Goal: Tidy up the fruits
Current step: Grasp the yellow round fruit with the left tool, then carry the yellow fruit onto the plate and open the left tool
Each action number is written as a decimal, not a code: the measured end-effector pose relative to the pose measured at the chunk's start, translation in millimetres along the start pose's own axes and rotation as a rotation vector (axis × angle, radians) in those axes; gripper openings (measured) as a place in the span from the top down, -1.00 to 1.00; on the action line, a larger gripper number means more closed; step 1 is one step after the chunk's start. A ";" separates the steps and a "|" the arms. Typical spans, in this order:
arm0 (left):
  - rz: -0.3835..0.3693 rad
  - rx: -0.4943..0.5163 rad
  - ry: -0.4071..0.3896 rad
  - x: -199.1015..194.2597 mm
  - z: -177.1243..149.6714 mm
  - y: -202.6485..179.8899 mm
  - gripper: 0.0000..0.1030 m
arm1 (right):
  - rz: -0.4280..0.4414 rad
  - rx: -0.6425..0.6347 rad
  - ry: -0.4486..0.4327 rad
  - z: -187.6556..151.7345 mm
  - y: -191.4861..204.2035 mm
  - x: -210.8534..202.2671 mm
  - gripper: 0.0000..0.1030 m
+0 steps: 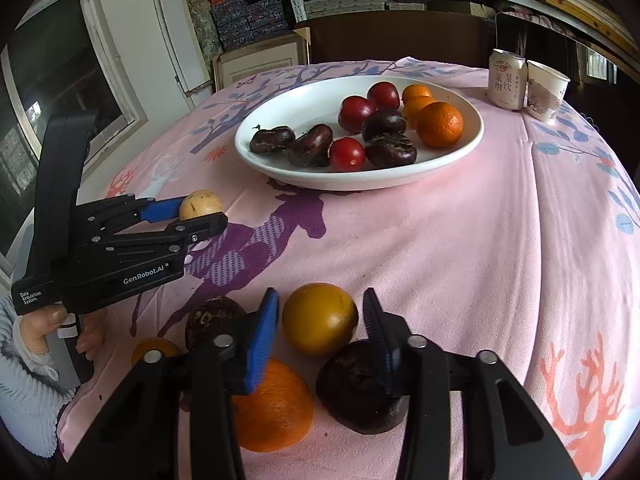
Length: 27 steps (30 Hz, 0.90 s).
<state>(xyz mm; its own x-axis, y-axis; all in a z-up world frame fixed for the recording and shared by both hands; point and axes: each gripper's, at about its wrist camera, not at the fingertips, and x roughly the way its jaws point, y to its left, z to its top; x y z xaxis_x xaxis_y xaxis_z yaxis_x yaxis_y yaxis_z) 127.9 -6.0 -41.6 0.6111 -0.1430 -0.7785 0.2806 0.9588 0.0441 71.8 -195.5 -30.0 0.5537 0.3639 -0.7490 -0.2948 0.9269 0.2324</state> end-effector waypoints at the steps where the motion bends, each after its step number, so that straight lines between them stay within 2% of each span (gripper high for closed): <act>1: -0.012 -0.014 0.000 0.1 0.2 2.3 0.16 | -0.003 -0.002 -0.003 0.4 0.6 0.0 0.26; 6: -0.015 -0.020 -0.008 -1.3 0.2 3.8 0.16 | -0.012 -0.010 -0.030 2.0 2.3 -4.6 0.27; 13: 0.012 -0.058 -0.117 -29.4 6.4 10.8 0.17 | 0.024 0.067 -0.145 10.8 -14.3 -32.8 0.27; 16: 0.003 -0.070 -0.153 -40.2 26.7 12.2 0.17 | 0.032 0.104 -0.181 27.0 -23.1 -42.9 0.27; 20: 0.016 -0.066 -0.171 -35.4 67.3 10.8 0.17 | 0.039 0.135 -0.175 64.1 -28.8 -38.1 0.27; 27: 0.001 -0.113 -0.137 13.8 120.2 17.0 0.17 | 0.019 0.104 -0.127 123.9 -16.3 15.9 0.27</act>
<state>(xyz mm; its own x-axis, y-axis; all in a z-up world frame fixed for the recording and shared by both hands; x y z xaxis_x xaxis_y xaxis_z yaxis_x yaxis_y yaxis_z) 230.0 -21.1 23.7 0.7090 -0.1667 -0.6853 0.1996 0.9794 -0.0318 181.9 -193.4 31.2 0.6450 0.3838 -0.6608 -0.2275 0.9219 0.3135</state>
